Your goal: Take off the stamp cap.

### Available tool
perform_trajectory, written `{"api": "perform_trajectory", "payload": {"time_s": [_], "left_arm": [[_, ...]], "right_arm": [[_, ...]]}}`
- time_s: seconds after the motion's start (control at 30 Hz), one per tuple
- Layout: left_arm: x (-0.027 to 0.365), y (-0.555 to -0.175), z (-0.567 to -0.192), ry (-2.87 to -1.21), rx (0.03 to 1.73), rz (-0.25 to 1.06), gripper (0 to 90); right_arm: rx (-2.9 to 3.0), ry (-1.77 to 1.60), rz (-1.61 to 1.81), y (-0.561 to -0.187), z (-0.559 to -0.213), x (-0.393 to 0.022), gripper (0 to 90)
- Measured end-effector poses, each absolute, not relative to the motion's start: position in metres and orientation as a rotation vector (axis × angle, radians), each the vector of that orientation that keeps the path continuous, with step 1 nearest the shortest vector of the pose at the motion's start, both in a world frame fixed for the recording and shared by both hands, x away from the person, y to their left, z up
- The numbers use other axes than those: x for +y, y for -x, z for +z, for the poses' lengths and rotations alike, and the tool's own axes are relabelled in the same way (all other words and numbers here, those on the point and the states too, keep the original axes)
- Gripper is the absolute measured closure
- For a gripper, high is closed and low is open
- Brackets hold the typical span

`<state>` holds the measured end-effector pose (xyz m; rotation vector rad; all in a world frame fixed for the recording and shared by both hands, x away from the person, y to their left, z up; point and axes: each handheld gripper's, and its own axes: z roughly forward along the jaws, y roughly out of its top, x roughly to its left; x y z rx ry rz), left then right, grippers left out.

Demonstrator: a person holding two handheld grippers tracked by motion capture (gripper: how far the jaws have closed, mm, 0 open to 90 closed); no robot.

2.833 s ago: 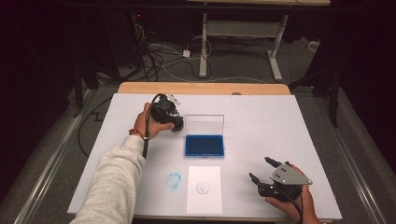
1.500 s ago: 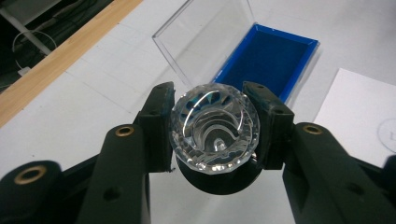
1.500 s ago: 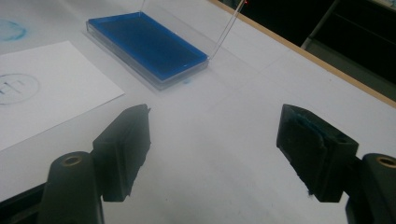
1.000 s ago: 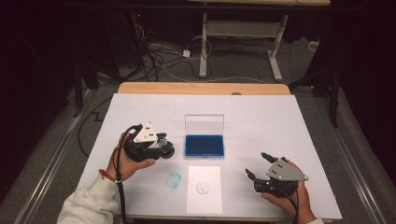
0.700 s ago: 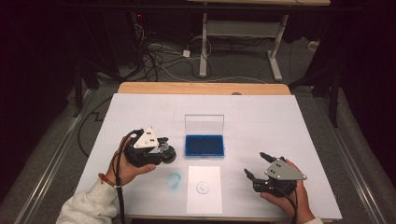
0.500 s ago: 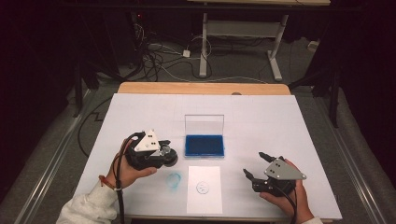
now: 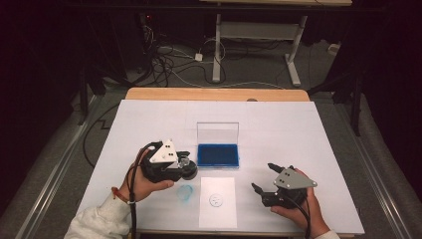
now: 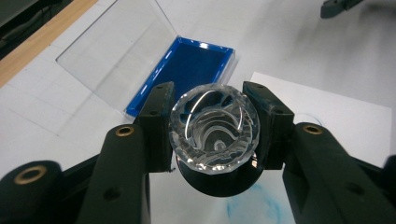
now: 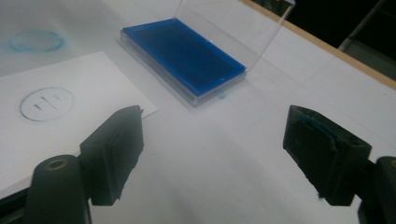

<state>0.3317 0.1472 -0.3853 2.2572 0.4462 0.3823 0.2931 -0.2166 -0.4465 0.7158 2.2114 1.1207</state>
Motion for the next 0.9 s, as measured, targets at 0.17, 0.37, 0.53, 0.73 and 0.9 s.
{"api": "perform_trajectory", "payload": {"time_s": [0.17, 0.37, 0.53, 0.73, 0.9], "left_arm": [[0.136, -0.335, -0.383, -2.256, 0.421, 0.368, 54.8], [0.117, -0.347, -0.384, -2.224, 0.414, 0.31, 54.8], [0.105, -0.351, -0.385, -2.229, 0.391, 0.289, 54.8], [0.097, -0.355, -0.387, -2.224, 0.391, 0.276, 54.8], [0.088, -0.355, -0.389, -2.217, 0.38, 0.265, 54.8]], "right_arm": [[2.244, -0.678, 1.145, -0.297, -0.444, -0.2, 19.0], [2.28, -0.618, 1.187, -0.303, -0.444, -0.174, 19.3], [2.296, -0.605, 1.238, -0.311, -0.445, -0.15, 18.3], [2.322, -0.605, 1.283, -0.315, -0.448, -0.129, 18.7], [2.354, -0.645, 1.338, -0.321, -0.451, -0.122, 18.4]]}}
